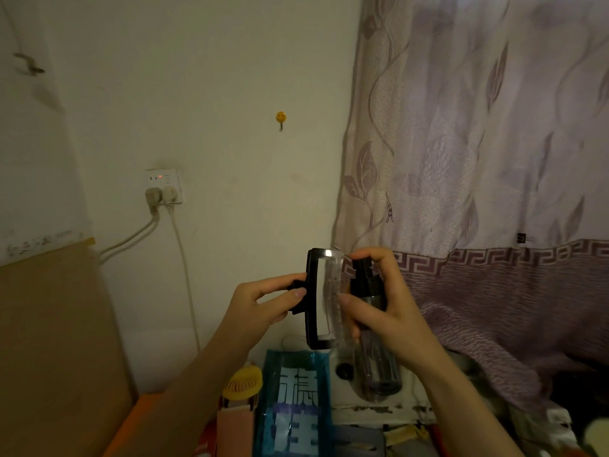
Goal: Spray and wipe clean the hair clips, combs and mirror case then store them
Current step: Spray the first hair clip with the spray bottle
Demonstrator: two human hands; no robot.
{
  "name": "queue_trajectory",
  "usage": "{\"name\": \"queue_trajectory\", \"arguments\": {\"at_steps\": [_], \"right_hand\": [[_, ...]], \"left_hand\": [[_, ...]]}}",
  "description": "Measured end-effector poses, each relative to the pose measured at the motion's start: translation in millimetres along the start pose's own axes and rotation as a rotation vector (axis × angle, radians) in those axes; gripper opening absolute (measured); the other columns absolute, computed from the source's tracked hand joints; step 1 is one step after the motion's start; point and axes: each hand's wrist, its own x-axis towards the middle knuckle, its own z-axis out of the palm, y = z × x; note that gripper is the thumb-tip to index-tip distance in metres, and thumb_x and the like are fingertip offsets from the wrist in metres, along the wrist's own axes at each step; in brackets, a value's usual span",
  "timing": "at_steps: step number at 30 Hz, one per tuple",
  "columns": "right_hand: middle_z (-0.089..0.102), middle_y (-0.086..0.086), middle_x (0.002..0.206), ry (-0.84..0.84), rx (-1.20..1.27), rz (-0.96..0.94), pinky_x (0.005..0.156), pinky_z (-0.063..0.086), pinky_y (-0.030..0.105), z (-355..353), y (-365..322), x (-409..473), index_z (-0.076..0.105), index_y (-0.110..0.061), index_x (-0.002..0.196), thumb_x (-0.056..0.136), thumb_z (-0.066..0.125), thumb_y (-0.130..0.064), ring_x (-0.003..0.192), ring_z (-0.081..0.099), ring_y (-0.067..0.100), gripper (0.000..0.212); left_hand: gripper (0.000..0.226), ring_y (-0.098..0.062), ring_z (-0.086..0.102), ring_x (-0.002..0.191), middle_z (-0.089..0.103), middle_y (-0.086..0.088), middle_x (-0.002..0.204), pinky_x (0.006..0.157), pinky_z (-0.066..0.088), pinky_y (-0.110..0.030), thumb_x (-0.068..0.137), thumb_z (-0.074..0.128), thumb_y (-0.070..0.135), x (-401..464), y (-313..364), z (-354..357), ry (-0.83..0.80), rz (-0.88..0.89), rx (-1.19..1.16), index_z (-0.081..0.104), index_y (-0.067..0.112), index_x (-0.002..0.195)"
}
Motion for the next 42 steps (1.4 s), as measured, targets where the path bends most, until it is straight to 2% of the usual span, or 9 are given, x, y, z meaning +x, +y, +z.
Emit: {"name": "queue_trajectory", "arguments": {"at_steps": [9, 14, 20, 25, 27, 30, 33, 36, 42], "right_hand": [[0.069, 0.003, 0.090, 0.174, -0.036, 0.040, 0.071, 0.058, 0.031, -16.1, 10.3, -1.7, 0.030, -0.040, 0.140, 0.069, 0.074, -0.020, 0.084, 0.067, 0.016, 0.086], [0.066, 0.008, 0.112, 0.182, -0.073, 0.061, 0.082, 0.055, 0.025, -21.7, 20.8, -3.5, 0.029, -0.041, 0.141, 0.066, 0.076, -0.019, 0.101, 0.066, 0.015, 0.092], [0.063, -0.030, 0.112, 0.111, -0.123, 0.125, 0.065, 0.053, 0.013, -21.6, 27.5, -9.9, 0.029, -0.041, 0.141, 0.066, 0.078, -0.020, 0.102, 0.061, -0.009, 0.091], [0.043, -0.039, 0.130, 0.136, -0.128, 0.172, 0.090, 0.053, 0.037, -21.0, 34.0, -15.8, 0.036, -0.045, 0.140, 0.064, 0.079, -0.030, 0.123, 0.049, -0.002, 0.089], [0.045, -0.042, 0.127, 0.138, -0.165, 0.160, 0.099, 0.045, 0.019, -20.1, 35.7, -18.3, 0.037, -0.042, 0.139, 0.065, 0.079, -0.030, 0.122, 0.046, -0.010, 0.086], [0.045, -0.048, 0.122, 0.142, -0.182, 0.150, 0.092, 0.037, 0.000, -17.5, 36.1, -21.7, 0.037, -0.037, 0.140, 0.065, 0.079, -0.028, 0.117, 0.042, -0.021, 0.086], [0.043, -0.041, 0.128, 0.110, -0.204, 0.153, 0.095, 0.038, 0.004, -13.2, 34.5, -24.2, 0.036, -0.033, 0.141, 0.066, 0.079, -0.025, 0.119, 0.041, -0.019, 0.087], [0.049, -0.037, 0.126, 0.041, -0.223, 0.149, 0.090, 0.040, 0.003, -6.7, 34.4, -26.4, 0.034, -0.027, 0.143, 0.071, 0.081, -0.011, 0.116, 0.049, -0.012, 0.087], [0.059, -0.012, 0.120, 0.045, -0.164, 0.159, 0.084, 0.048, 0.011, 5.2, 32.5, -29.1, 0.034, -0.029, 0.143, 0.066, 0.081, -0.022, 0.105, 0.061, 0.001, 0.090]], "left_hand": [[0.027, -0.016, 0.068, 0.102, 0.074, 0.004, 0.104, 0.088, 0.055, -0.034, 0.086, 0.064, 0.010, -5.0, -3.4, -5.7, -0.089, 0.000, 0.021, 0.072, 0.022, 0.109], [0.027, -0.011, 0.068, 0.101, 0.074, 0.005, 0.104, 0.086, 0.054, -0.022, 0.085, 0.065, 0.006, -9.4, -4.4, -7.7, -0.184, 0.007, 0.055, 0.072, 0.021, 0.106], [0.027, -0.017, 0.067, 0.104, 0.073, -0.001, 0.108, 0.090, 0.054, -0.029, 0.084, 0.065, 0.003, -11.2, -9.5, -7.3, -0.267, -0.011, 0.094, 0.072, 0.017, 0.106], [0.030, -0.009, 0.066, 0.105, 0.072, 0.010, 0.109, 0.085, 0.053, -0.020, 0.083, 0.066, 0.003, -13.3, -15.0, -7.2, -0.294, -0.019, 0.110, 0.072, 0.024, 0.103], [0.031, -0.009, 0.066, 0.105, 0.072, 0.010, 0.109, 0.082, 0.053, -0.018, 0.083, 0.066, 0.002, -13.7, -18.0, -7.4, -0.298, -0.049, 0.105, 0.071, 0.021, 0.106], [0.044, -0.018, 0.066, 0.106, 0.071, 0.000, 0.113, 0.086, 0.056, -0.030, 0.074, 0.074, 0.016, -15.4, -20.2, -6.3, -0.320, -0.118, 0.068, 0.066, 0.020, 0.116], [0.064, -0.016, 0.061, 0.115, 0.063, 0.003, 0.124, 0.096, 0.051, -0.037, 0.065, 0.075, 0.039, -14.5, -18.7, -3.6, -0.319, -0.135, 0.187, 0.057, 0.032, 0.126], [0.068, -0.013, 0.063, 0.109, 0.062, 0.007, 0.123, 0.089, 0.054, -0.027, 0.062, 0.073, 0.045, -11.8, -11.6, 2.4, -0.285, -0.111, 0.191, 0.054, 0.036, 0.127], [0.040, -0.013, 0.070, 0.088, 0.071, -0.001, 0.106, 0.083, 0.057, -0.027, 0.076, 0.075, 0.024, -12.1, -4.6, 11.6, -0.242, -0.019, 0.340, 0.068, 0.016, 0.114]]}}
